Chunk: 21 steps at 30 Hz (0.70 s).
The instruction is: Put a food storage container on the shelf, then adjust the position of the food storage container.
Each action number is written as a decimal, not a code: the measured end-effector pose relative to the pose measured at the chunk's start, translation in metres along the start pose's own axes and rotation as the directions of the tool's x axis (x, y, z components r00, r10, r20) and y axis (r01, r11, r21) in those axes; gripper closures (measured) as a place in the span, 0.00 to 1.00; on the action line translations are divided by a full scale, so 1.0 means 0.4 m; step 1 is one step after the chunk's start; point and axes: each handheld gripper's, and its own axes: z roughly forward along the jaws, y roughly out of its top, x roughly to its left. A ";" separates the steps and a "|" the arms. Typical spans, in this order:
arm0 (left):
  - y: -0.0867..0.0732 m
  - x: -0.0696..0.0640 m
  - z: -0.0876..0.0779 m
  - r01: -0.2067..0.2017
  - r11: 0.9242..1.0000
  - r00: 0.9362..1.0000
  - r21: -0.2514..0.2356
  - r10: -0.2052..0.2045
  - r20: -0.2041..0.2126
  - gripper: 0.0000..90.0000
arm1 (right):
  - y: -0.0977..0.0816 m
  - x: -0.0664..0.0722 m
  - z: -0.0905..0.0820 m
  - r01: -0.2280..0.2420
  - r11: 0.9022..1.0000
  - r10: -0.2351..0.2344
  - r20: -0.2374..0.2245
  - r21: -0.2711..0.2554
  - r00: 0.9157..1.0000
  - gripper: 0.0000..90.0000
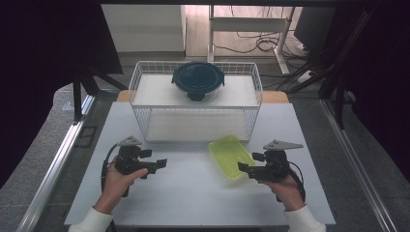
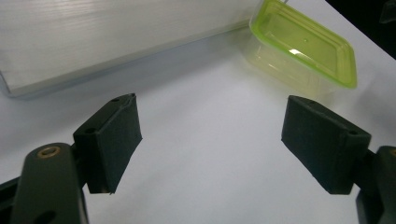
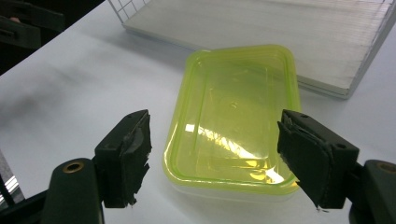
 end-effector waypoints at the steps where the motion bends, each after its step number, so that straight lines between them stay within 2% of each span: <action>1: 0.000 -0.004 -0.001 0.002 1.000 1.000 -0.002 -0.002 0.013 0.22 | 0.000 0.000 0.000 0.000 1.000 0.000 0.000 0.000 1.000 0.28; 3: -0.002 -0.016 -0.004 -0.014 1.000 1.000 -0.003 0.014 0.006 0.22 | 0.002 -0.001 -0.004 -0.002 1.000 0.003 0.007 -0.005 1.000 0.29; 8: -0.003 -0.022 -0.010 -0.017 1.000 1.000 -0.011 0.017 -0.010 0.21 | 0.004 -0.005 -0.002 -0.007 1.000 0.007 0.005 -0.007 1.000 0.29; 12: -0.007 -0.024 -0.007 -0.028 1.000 0.999 0.003 0.028 -0.026 0.21 | 0.005 -0.019 0.004 -0.009 1.000 0.009 0.006 0.002 1.000 0.32; 18: -0.015 -0.016 -0.006 -0.010 1.000 1.000 0.012 0.010 -0.022 0.21 | 0.014 -0.024 0.005 0.010 1.000 -0.010 0.002 0.008 1.000 0.38; 21: -0.021 -0.014 -0.004 -0.011 1.000 0.999 0.022 0.012 -0.037 0.21 | 0.019 -0.024 0.005 0.016 1.000 -0.016 0.009 0.009 1.000 0.39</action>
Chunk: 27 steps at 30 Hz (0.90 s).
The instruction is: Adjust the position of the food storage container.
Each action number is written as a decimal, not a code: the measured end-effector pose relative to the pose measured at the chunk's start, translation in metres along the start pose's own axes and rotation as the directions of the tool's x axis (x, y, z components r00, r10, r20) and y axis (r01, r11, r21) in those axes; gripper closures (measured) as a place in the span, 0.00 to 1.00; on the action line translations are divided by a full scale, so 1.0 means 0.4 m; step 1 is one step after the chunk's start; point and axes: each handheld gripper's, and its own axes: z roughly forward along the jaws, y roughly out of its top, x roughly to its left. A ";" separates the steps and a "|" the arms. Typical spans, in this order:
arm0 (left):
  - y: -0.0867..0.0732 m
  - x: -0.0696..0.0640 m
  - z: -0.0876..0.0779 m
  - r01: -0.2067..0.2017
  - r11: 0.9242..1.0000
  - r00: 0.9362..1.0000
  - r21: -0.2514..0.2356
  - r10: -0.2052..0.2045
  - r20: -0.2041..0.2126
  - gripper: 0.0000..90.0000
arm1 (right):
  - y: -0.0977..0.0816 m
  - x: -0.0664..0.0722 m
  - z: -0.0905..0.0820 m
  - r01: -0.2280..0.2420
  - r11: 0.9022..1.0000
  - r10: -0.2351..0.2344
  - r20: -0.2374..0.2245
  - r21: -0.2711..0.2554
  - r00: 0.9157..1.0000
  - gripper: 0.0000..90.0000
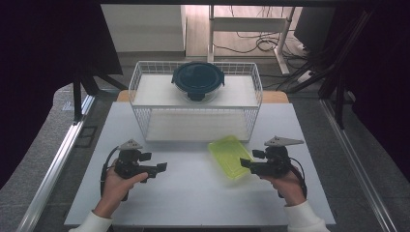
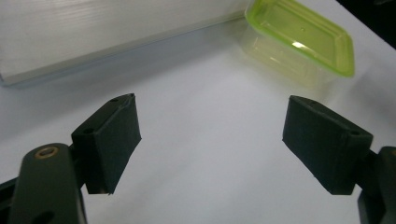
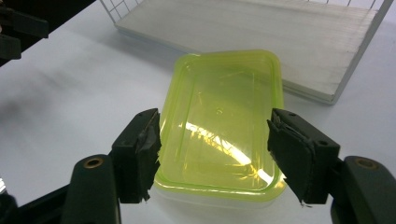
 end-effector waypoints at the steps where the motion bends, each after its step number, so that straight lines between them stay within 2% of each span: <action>1: -0.004 -0.001 0.002 -0.008 1.000 1.000 0.010 0.008 -0.013 0.20 | 0.007 -0.004 -0.001 0.001 1.000 -0.001 0.008 0.005 1.000 0.42; 3: -0.006 -0.002 0.004 -0.007 1.000 1.000 0.017 0.007 -0.012 0.20 | 0.011 -0.007 -0.002 0.002 1.000 -0.002 0.015 0.009 1.000 0.43; 8: -0.012 0.000 0.017 -0.004 0.999 1.000 0.042 0.004 -0.003 0.20 | 0.034 -0.040 0.011 -0.018 0.999 0.015 0.079 0.042 0.997 0.55; 11: -0.011 -0.003 0.024 -0.012 0.999 1.000 0.047 0.012 0.004 0.20 | 0.048 -0.056 0.042 -0.011 0.994 0.000 0.104 0.110 0.995 0.63; 13: -0.009 -0.004 0.026 -0.018 0.999 1.000 0.051 0.018 0.014 0.20 | 0.062 -0.065 0.069 -0.001 0.987 -0.018 0.121 0.159 0.992 0.70; 15: -0.009 -0.003 0.027 -0.016 0.999 1.000 0.051 0.015 0.021 0.19 | 0.073 -0.070 0.088 -0.002 0.983 -0.022 0.128 0.184 0.991 0.77; 18: -0.014 0.003 0.022 -0.016 0.998 1.000 0.058 0.016 0.013 0.19 | 0.091 -0.079 0.124 0.026 0.974 -0.059 0.140 0.226 0.988 0.88; 21: -0.017 0.009 0.014 -0.007 0.999 1.000 0.052 0.007 0.007 0.19 | 0.110 -0.088 0.163 0.057 0.961 -0.108 0.181 0.269 0.977 0.97; 23: -0.018 0.011 0.012 -0.005 0.999 1.000 0.051 0.005 0.003 0.19 | 0.121 -0.092 0.183 0.068 0.955 -0.127 0.194 0.288 0.973 0.98; 27: -0.015 0.014 0.013 -0.010 0.999 1.000 0.050 0.010 0.005 0.20 | 0.129 -0.087 0.218 0.123 0.931 -0.204 0.211 0.342 0.956 0.99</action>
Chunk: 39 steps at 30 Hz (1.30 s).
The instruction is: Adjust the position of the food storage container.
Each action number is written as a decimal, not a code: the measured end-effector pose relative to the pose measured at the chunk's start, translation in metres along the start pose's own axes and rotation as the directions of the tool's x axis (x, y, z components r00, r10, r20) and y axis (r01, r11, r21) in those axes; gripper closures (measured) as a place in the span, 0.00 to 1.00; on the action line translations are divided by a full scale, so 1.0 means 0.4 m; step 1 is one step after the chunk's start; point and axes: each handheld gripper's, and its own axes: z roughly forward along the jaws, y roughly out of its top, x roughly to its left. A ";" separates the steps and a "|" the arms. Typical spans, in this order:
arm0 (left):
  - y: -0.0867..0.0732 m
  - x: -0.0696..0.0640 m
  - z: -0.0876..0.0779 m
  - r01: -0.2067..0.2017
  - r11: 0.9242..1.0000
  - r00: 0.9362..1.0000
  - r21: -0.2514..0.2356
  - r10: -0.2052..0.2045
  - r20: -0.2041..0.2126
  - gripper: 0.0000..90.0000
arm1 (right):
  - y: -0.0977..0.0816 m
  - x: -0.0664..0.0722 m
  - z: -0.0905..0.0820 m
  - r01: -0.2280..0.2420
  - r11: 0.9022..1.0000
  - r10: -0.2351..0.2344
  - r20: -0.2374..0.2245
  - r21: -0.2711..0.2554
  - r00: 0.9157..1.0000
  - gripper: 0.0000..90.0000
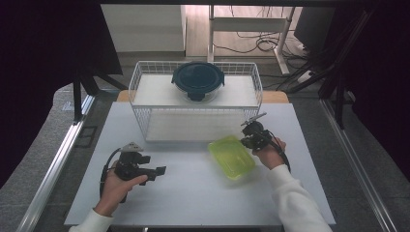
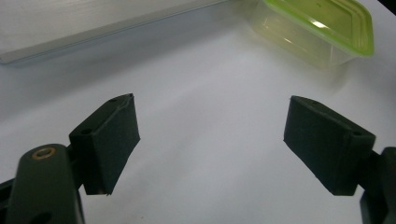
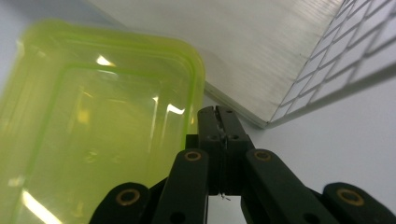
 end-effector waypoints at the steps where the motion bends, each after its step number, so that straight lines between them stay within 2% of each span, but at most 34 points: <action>1: 0.000 0.000 0.002 0.001 1.000 1.000 0.000 -0.001 0.002 0.20 | 0.001 0.002 0.006 0.015 1.000 -0.015 0.012 0.008 1.000 0.98; 5: 0.000 0.002 0.007 -0.006 1.000 1.000 0.010 0.006 0.006 0.20 | 0.001 0.000 0.024 0.040 0.999 -0.041 0.038 0.031 0.998 0.99; 9: -0.006 0.008 0.002 0.004 1.000 1.000 -0.001 -0.004 0.002 0.20 | 0.001 -0.002 0.031 0.056 0.998 -0.056 0.014 0.034 0.998 0.99; 11: -0.011 0.011 -0.001 0.012 1.000 1.000 -0.005 -0.012 -0.003 0.20 | 0.004 0.001 0.037 0.085 0.995 -0.085 -0.003 0.048 0.996 0.99; 15: -0.020 0.012 -0.003 0.017 1.000 1.000 0.003 -0.017 -0.011 0.20 | 0.018 0.010 0.034 0.143 0.988 -0.142 -0.022 0.063 0.990 0.99; 19: -0.021 0.008 -0.002 0.023 1.000 1.000 0.006 -0.023 -0.009 0.20 | 0.028 0.040 0.030 0.193 0.979 -0.190 -0.046 0.062 0.981 0.99; 25: -0.021 0.001 0.011 0.018 1.000 1.000 0.023 -0.018 0.005 0.20 | 0.032 0.078 0.033 0.233 0.971 -0.228 -0.083 0.055 0.970 0.99; 32: -0.021 0.007 0.011 0.023 0.999 1.000 0.024 -0.024 0.012 0.20 | 0.042 0.142 0.034 0.307 0.952 -0.302 -0.149 0.014 0.942 0.99; 39: -0.022 0.017 0.004 0.029 0.999 0.999 0.023 -0.030 0.016 0.20 | 0.047 0.209 0.043 0.372 0.928 -0.365 -0.193 0.004 0.911 0.99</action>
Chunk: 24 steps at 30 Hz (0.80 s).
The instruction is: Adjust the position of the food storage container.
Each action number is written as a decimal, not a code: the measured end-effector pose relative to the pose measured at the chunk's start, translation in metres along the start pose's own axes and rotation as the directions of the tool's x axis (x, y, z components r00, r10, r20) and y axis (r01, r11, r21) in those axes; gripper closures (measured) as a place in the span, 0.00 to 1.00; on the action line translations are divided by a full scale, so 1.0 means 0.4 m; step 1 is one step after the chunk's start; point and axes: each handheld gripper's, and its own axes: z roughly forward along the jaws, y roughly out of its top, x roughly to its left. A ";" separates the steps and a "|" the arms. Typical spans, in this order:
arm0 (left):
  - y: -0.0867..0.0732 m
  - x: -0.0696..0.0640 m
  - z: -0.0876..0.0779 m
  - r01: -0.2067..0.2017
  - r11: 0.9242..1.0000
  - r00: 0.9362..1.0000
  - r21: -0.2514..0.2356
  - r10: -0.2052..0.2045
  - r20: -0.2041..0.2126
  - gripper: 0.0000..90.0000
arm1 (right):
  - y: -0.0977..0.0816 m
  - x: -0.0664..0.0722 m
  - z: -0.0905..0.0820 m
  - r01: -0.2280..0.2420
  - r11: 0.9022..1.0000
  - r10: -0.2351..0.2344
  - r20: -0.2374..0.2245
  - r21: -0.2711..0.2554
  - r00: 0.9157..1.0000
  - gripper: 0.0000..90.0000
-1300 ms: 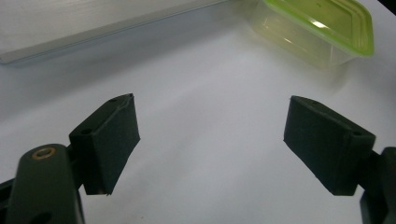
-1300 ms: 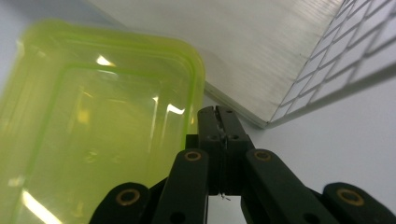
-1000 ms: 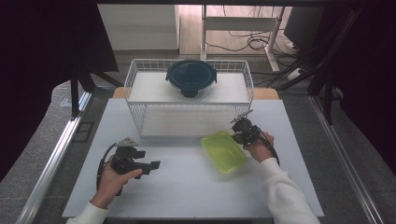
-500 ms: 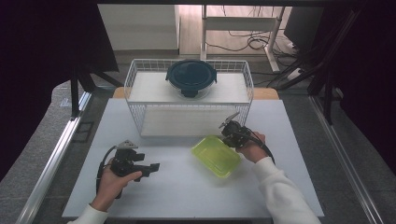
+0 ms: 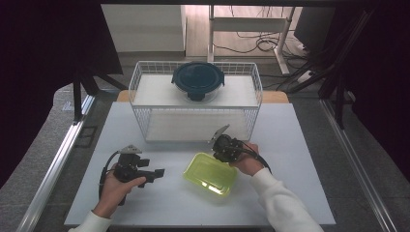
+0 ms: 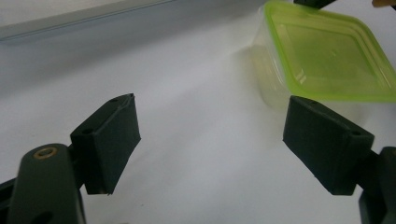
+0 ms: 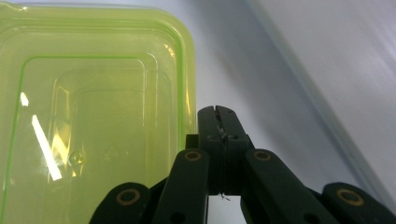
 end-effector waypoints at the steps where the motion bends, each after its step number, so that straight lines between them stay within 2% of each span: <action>1: 0.000 0.002 -0.001 0.001 1.000 1.000 -0.001 -0.001 -0.002 0.20 | 0.005 0.011 0.005 0.009 1.000 -0.009 -0.010 0.000 1.000 0.99; 7: -0.002 0.011 -0.006 0.012 1.000 1.000 -0.004 -0.012 -0.006 0.20 | 0.025 0.052 0.015 0.058 0.998 -0.058 -0.047 -0.002 0.997 0.99; 16: -0.003 0.019 -0.005 0.020 1.000 1.000 -0.001 -0.020 -0.009 0.20 | 0.039 0.079 0.018 0.111 0.994 -0.111 -0.080 0.002 0.991 0.99; 21: -0.004 0.021 -0.003 0.018 1.000 1.000 0.002 -0.018 -0.011 0.20 | 0.040 0.088 0.017 0.120 0.993 -0.120 -0.075 -0.006 0.990 0.99; 24: -0.005 0.022 -0.003 0.015 1.000 1.000 0.003 -0.015 -0.012 0.20 | 0.035 0.086 -0.007 0.087 0.995 -0.090 -0.052 -0.042 0.995 0.99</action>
